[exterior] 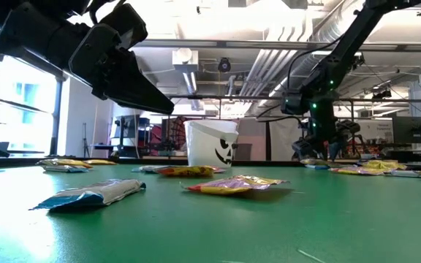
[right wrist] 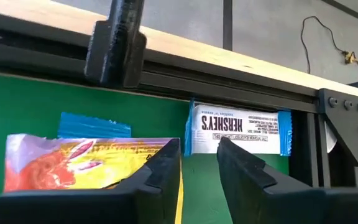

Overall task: Sort candy by brand, put in halloween buckets
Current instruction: Put the white candy into the black bucket

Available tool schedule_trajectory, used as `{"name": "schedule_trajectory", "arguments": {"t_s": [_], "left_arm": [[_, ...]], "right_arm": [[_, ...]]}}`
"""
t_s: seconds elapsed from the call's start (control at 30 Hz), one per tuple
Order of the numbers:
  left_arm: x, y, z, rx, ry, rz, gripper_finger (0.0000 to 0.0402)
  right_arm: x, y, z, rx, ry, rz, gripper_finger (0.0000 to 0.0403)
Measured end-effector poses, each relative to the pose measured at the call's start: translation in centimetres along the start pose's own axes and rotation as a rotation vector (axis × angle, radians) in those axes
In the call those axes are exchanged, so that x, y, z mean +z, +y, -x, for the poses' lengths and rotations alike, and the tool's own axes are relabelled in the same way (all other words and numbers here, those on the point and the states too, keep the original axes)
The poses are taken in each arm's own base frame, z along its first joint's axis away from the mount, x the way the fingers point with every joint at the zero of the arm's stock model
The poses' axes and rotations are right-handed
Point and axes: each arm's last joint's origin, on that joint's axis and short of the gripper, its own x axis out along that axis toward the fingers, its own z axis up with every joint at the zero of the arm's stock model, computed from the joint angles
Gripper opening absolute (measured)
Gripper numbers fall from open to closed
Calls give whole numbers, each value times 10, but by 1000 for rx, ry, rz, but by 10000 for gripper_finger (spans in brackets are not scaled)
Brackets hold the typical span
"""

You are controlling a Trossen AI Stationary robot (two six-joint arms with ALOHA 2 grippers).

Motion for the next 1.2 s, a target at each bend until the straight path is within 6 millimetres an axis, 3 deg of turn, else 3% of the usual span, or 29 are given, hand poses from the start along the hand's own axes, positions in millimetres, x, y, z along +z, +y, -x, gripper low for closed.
{"name": "schedule_trajectory", "arguments": {"t_s": [0.5,0.67,0.9,1.2], "left_arm": [[-1,0,0,1,5,-2,147],[-1,0,0,2,10,-4,147],[-2,0,0,4,18,-2,147],[-2,0,0,4,18,-2,147]], "right_arm": [[3,12,-15,-5,-29,-15,116],[1,12,-16,-6,-21,-1,87],[3,6,-20,-9,-3,6,10],[2,5,-15,39,17,54,1]]}}
